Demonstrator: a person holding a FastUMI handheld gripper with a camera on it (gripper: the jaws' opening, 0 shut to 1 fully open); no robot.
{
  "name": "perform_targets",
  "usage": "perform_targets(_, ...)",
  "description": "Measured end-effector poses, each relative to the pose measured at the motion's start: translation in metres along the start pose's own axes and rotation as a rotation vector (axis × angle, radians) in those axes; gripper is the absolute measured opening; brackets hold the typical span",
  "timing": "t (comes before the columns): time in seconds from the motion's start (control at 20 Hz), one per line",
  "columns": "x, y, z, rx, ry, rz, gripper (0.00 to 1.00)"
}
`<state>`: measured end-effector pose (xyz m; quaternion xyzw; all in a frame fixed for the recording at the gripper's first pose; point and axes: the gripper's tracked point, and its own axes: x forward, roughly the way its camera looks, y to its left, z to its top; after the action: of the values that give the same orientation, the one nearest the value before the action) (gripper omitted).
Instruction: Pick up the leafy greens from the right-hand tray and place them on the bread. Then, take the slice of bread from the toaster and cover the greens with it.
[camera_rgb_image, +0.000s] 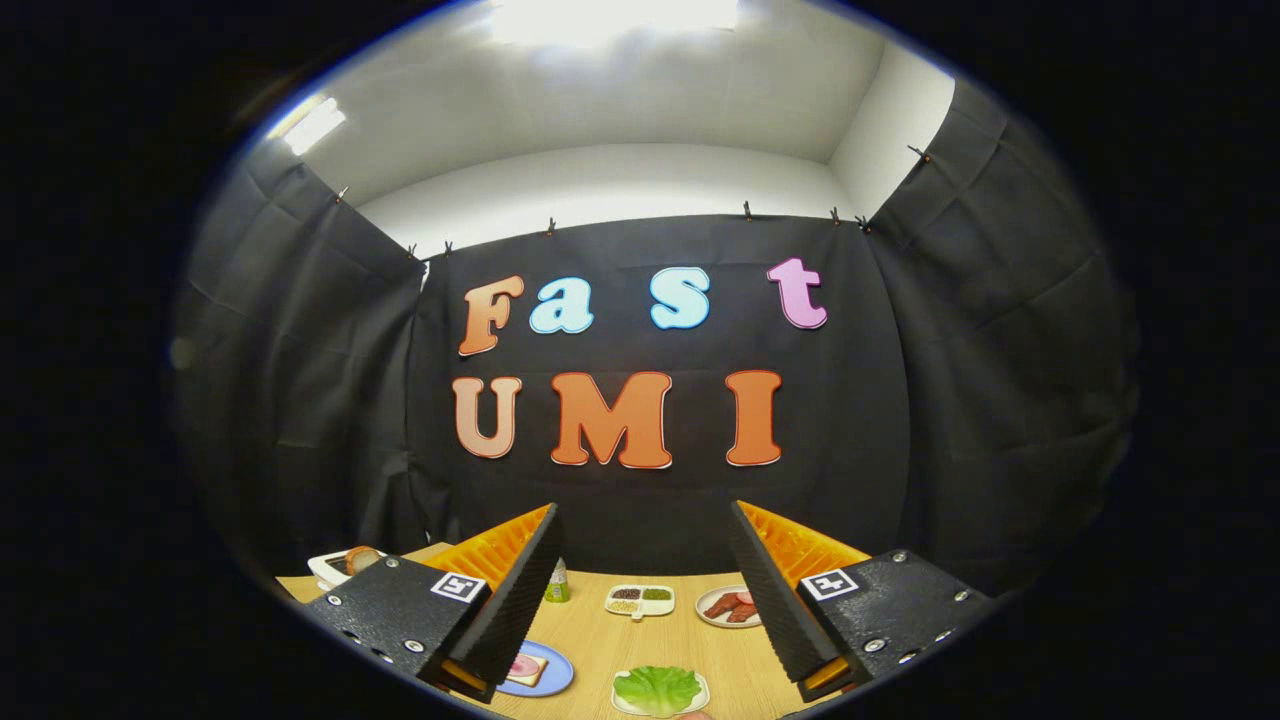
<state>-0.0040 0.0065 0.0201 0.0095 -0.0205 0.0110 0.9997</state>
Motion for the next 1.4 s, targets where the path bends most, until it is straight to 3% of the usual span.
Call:
perform_targets(0.25,-0.004,0.01,-0.006,-0.014,-0.009,0.029,0.98)
perform_targets(0.8,0.021,0.011,-0.072,-0.006,0.164,0.07,0.99)
perform_targets(1.2,0.039,0.01,-0.157,0.065,0.46,0.129,0.99)
perform_targets(1.4,0.046,0.006,-0.197,0.042,0.592,0.126,0.99)
